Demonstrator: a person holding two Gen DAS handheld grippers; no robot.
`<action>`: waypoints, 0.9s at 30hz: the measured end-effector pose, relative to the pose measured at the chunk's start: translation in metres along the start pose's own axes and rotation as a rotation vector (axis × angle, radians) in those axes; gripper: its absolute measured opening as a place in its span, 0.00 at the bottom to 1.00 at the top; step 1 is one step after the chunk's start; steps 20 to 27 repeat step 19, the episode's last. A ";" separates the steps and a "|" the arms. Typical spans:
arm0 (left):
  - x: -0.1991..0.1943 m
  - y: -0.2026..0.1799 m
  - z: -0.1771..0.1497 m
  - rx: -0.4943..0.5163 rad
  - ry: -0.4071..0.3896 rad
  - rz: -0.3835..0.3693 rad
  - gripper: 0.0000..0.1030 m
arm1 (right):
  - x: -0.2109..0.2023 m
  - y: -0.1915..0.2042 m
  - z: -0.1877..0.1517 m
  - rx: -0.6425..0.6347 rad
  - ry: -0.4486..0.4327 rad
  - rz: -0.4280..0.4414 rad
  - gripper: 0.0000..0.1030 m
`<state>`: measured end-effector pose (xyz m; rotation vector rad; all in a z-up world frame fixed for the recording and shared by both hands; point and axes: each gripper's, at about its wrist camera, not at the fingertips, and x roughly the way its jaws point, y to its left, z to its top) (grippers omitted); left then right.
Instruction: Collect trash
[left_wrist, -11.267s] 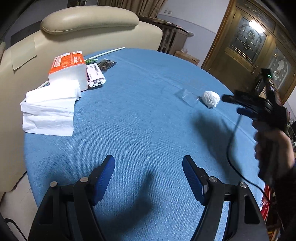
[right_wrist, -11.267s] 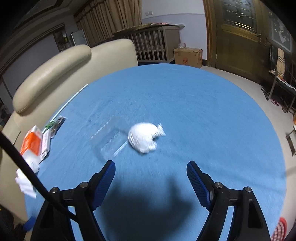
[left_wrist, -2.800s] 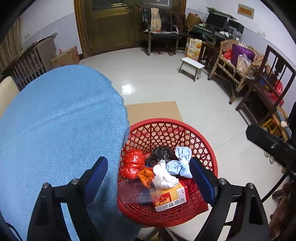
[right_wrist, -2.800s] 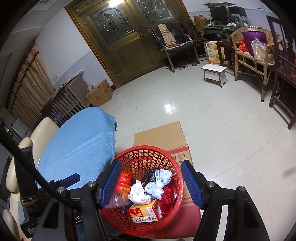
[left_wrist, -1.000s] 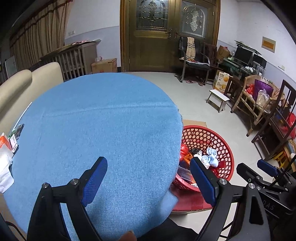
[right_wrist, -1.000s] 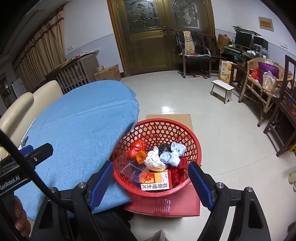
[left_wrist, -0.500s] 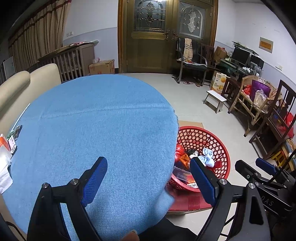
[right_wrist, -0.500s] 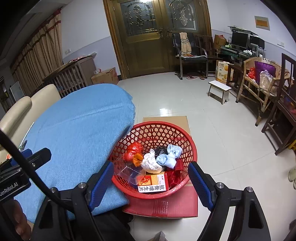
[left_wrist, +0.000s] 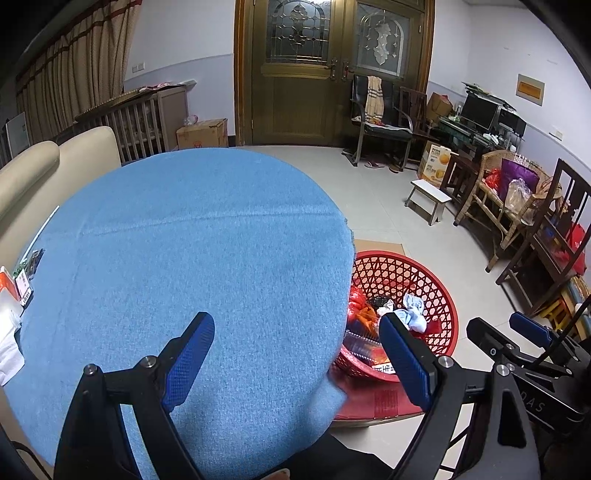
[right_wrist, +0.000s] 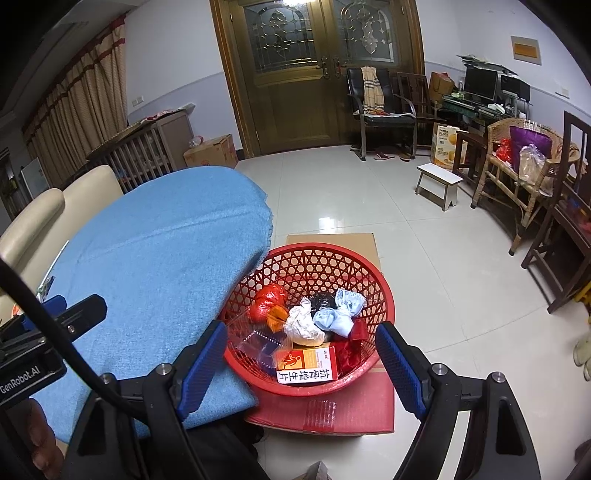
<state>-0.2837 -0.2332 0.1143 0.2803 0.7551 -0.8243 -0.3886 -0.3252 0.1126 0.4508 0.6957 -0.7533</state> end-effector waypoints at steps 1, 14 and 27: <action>0.000 0.000 0.000 -0.002 0.000 0.001 0.88 | -0.001 0.000 0.000 0.000 -0.003 -0.001 0.82; 0.000 0.000 -0.001 0.000 -0.013 -0.011 0.88 | 0.000 0.001 0.000 -0.005 0.000 -0.007 0.82; 0.002 0.002 -0.001 -0.007 -0.008 -0.008 0.88 | 0.002 0.001 -0.001 -0.003 0.003 -0.012 0.82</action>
